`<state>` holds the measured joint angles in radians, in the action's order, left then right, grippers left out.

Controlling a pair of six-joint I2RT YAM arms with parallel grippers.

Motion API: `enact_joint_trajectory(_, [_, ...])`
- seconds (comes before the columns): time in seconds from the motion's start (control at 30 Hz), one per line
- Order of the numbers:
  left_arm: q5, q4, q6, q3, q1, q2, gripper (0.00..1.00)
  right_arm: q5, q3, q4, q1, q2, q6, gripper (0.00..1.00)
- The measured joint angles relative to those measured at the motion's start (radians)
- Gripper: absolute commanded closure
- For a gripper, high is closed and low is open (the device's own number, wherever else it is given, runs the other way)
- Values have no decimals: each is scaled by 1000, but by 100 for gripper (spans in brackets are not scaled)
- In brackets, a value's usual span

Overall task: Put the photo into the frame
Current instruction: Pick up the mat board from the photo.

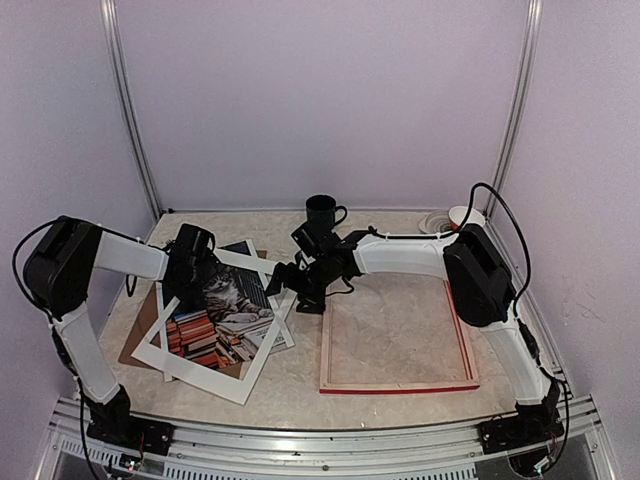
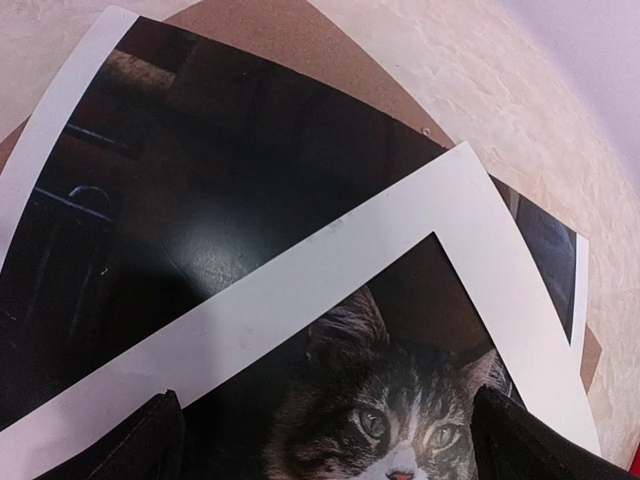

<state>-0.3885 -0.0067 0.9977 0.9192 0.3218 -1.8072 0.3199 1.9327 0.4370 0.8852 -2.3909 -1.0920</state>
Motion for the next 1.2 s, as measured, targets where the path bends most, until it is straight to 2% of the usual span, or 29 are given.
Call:
enact_joint_trajectory(0.37, [7, 32, 2, -21, -9, 9, 1, 64, -24, -101, 8, -13, -62, 7])
enact_joint_trajectory(0.93, [14, 44, 2, -28, -13, 13, 1, 119, -445, -669, 6, 111, -259, 8])
enact_joint_trajectory(1.2, [14, 44, 2, -28, -13, 13, 1, 118, -457, -708, -4, 108, -282, 8])
